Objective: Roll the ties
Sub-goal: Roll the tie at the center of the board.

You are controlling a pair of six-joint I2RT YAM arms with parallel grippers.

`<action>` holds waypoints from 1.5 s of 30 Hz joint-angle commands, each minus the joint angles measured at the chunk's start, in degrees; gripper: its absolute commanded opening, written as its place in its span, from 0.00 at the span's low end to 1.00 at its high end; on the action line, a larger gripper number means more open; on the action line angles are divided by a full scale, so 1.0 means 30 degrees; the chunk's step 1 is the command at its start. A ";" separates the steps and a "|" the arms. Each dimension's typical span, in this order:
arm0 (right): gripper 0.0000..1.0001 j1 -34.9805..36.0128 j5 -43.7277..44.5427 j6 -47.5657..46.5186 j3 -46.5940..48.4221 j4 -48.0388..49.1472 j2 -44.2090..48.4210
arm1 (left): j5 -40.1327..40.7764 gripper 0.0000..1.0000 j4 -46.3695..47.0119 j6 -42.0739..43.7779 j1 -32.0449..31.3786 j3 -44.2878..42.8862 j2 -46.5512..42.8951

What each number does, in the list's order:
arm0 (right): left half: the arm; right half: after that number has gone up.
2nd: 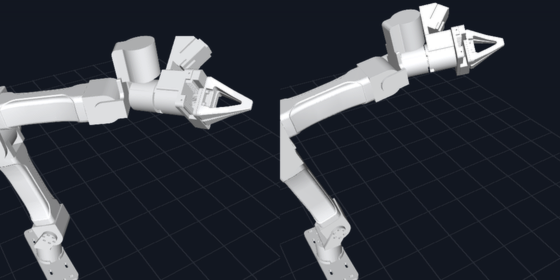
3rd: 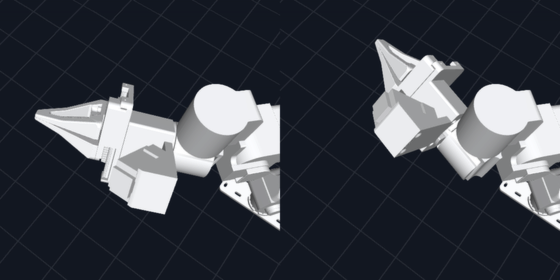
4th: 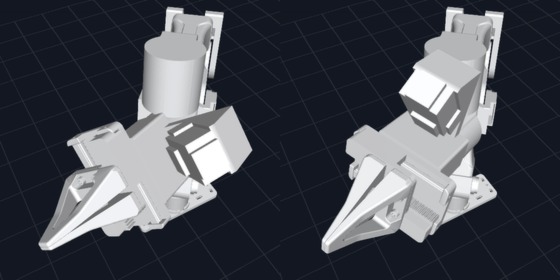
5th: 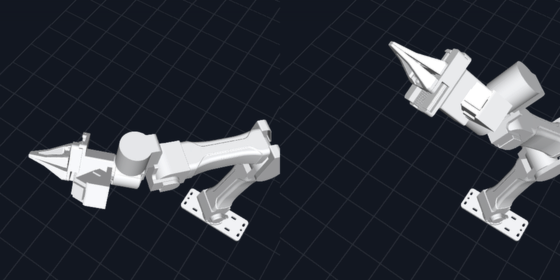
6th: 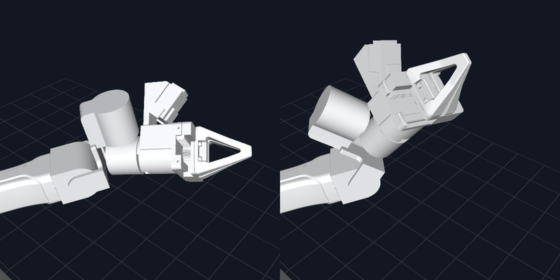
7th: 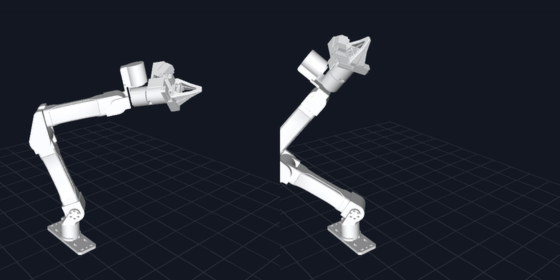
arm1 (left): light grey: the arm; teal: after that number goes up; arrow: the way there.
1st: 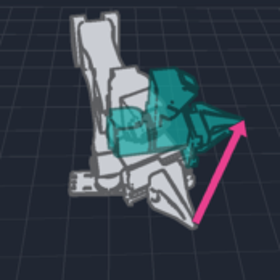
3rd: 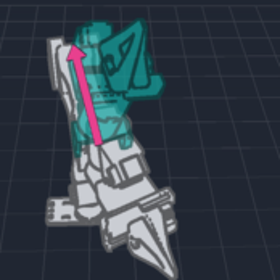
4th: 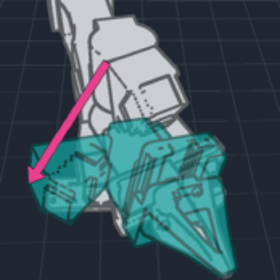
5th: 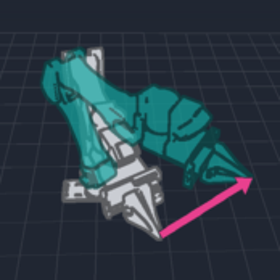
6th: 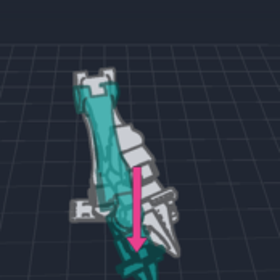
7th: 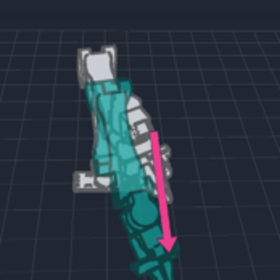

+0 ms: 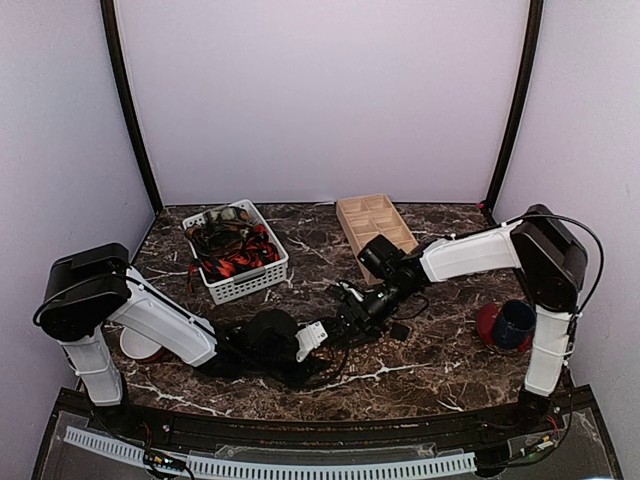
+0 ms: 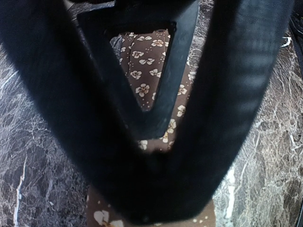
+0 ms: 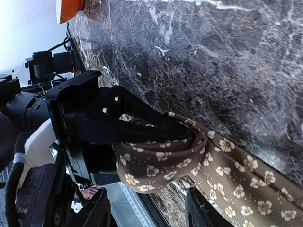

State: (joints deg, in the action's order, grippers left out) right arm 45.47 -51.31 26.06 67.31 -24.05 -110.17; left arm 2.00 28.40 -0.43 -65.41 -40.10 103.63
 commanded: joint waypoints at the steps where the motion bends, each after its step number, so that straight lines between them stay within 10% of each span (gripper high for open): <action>1: 0.52 0.0465 -0.0601 0.0160 0.0844 0.0716 -0.0638 | -0.0145 0.28 -0.3423 0.0160 -0.0024 0.0680 0.1124; 11: 0.36 0.0590 0.0002 0.0393 0.1001 0.1069 -0.1807 | -0.0187 0.28 -0.3101 0.0237 -0.0043 0.0947 0.1018; 18: 0.00 0.0602 0.0307 -0.0118 0.0719 0.0617 -0.1921 | -0.0210 0.30 -0.2919 0.0284 -0.0024 0.0919 0.0994; 29: 0.00 0.0178 0.1555 -0.0602 0.0020 -0.0205 -0.1665 | 0.0788 0.76 0.2077 0.1863 -0.0024 0.2619 -0.1884; 45: 0.00 -0.0374 0.4457 -0.0749 -0.0984 -0.0885 -0.2007 | -0.0875 0.77 0.5427 -0.1092 -0.0228 0.2944 -0.1102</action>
State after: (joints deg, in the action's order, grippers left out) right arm 44.56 -44.42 24.29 65.87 -24.58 -114.87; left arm -0.38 39.94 -0.19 -65.58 -31.14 97.91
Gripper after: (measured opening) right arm 0.008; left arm 0.777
